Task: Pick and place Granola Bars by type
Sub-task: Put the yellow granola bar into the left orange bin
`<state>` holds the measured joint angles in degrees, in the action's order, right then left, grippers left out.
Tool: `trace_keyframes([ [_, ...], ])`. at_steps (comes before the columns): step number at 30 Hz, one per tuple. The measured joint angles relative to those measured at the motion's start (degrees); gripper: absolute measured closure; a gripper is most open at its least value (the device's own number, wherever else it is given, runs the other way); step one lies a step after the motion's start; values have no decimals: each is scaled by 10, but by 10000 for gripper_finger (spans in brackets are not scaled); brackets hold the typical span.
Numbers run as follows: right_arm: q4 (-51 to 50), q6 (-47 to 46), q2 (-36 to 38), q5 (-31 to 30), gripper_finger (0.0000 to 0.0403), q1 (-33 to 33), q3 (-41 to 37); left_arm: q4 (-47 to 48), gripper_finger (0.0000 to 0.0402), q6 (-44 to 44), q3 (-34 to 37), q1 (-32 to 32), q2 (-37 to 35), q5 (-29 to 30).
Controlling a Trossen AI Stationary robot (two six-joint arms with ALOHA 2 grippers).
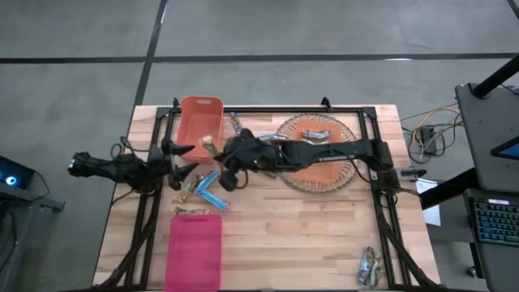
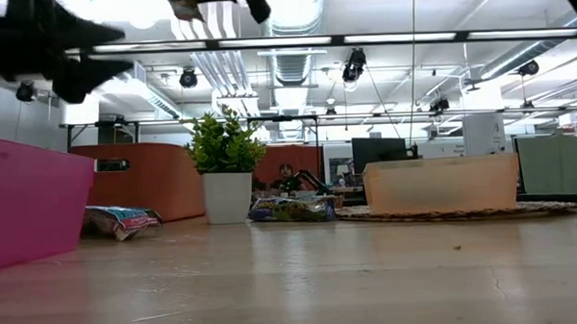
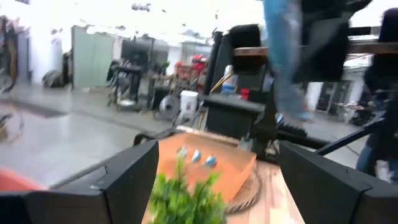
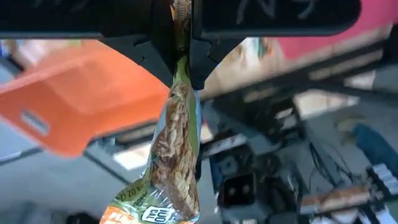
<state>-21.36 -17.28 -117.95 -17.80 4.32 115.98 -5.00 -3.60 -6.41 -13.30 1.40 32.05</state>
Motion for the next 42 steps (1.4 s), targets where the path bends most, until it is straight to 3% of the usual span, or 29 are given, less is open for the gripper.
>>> trace_keyframes([
  [8,-22,49,-30,0,392,-26,111,70,90,11,-116,0,27,-20],
  [12,-21,58,-30,3,392,-35,127,112,90,29,-177,0,61,-40],
  [23,-19,104,-30,33,392,-35,136,147,90,34,-337,0,213,-22],
  [31,-20,131,-30,59,392,-29,137,136,90,34,-400,3,326,-19],
  [42,-20,161,-29,78,392,-18,138,110,103,18,-442,4,414,-26],
])
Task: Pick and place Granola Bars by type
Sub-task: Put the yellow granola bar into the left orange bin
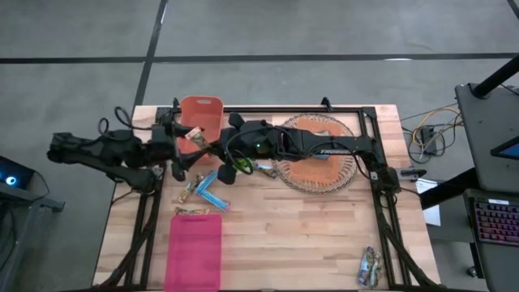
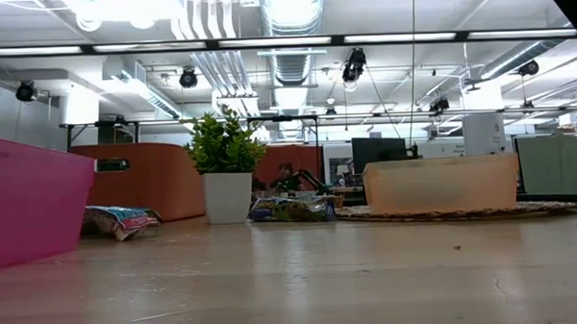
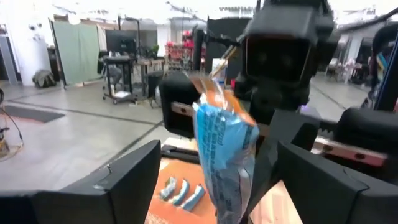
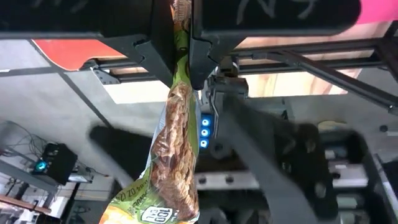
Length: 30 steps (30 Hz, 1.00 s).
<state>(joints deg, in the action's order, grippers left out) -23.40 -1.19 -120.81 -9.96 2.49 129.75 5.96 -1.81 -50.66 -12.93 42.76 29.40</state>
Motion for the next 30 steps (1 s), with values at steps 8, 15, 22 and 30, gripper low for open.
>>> trace_keyframes([
  [8,2,14,1,-1,392,3,0,-14,154,-15,-4,0,11,-3],
  [15,-1,14,2,-2,391,2,1,-17,196,-15,-4,0,8,-3],
  [22,-8,16,1,3,391,3,0,-14,199,-3,-27,0,-8,2],
  [30,-5,18,1,0,391,2,0,-5,200,2,-36,0,-16,-15],
])
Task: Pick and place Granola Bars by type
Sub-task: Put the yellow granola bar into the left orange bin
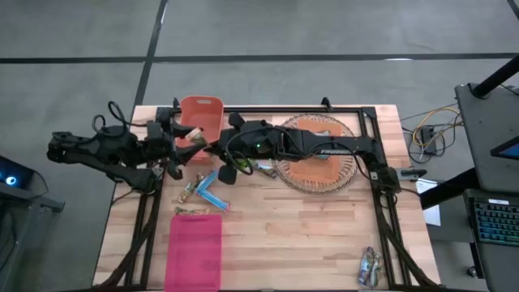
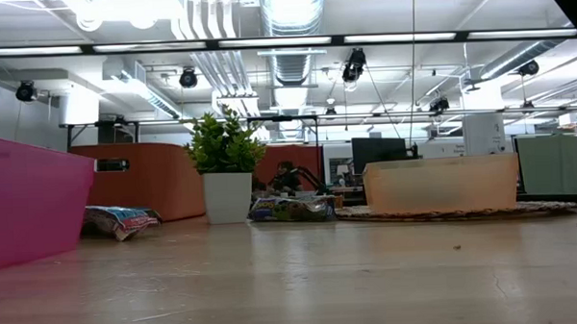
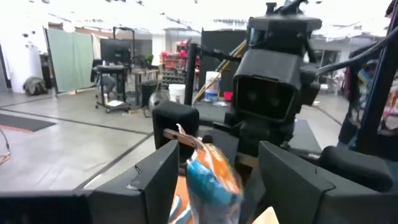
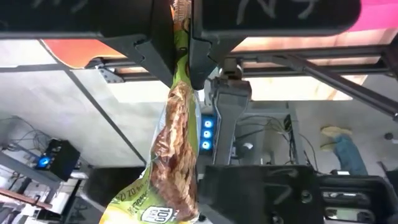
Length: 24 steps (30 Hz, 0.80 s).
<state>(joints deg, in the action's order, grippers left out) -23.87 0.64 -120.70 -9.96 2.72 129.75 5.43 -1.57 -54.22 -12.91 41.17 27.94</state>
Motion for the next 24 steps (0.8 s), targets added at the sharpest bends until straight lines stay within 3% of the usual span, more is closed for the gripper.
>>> trace_keyframes([
  [13,0,1,0,-1,391,1,0,19,206,-17,0,0,7,-2],
  [17,0,1,0,-1,390,0,0,21,242,-24,0,0,7,-3],
  [24,1,28,0,-1,390,0,0,21,341,-22,1,0,7,-2],
])
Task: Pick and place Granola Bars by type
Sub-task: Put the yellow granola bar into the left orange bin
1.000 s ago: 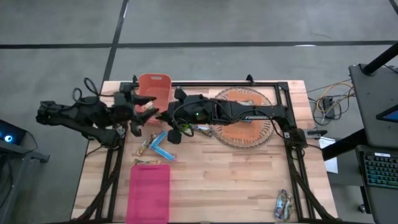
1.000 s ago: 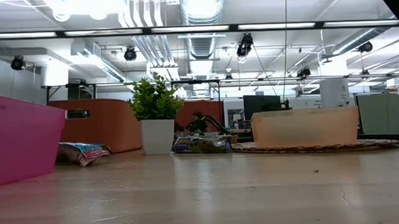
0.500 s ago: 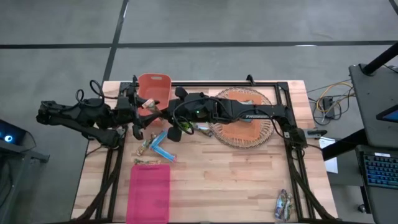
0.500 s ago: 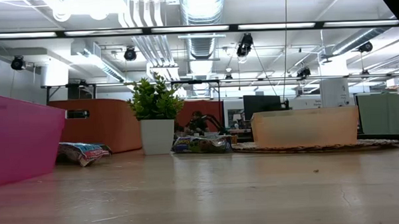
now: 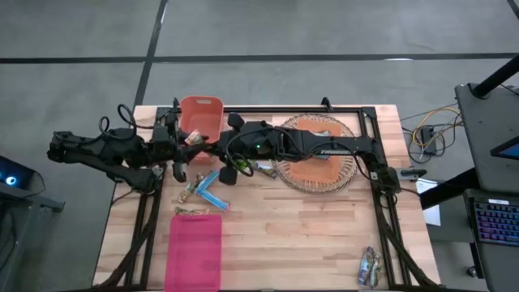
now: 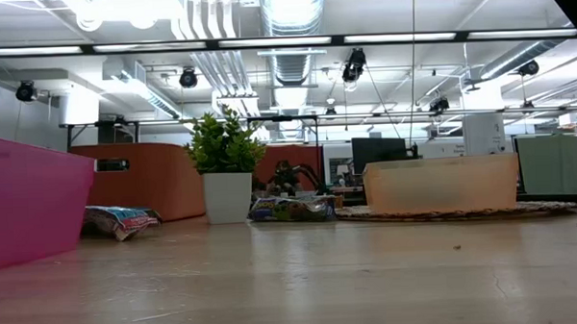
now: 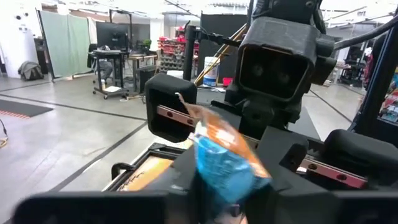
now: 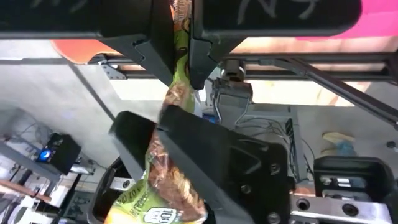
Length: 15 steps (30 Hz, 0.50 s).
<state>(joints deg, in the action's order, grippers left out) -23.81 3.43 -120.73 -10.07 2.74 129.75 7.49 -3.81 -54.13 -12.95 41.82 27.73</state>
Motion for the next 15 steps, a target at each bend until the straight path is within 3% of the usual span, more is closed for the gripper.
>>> trace_keyframes([
  [4,0,29,4,-2,373,0,0,-2,387,19,0,0,0,3],
  [10,-28,68,25,-4,305,0,0,-3,392,43,0,0,2,33],
  [15,-102,36,53,-6,262,-8,0,-14,394,102,-4,1,7,88],
])
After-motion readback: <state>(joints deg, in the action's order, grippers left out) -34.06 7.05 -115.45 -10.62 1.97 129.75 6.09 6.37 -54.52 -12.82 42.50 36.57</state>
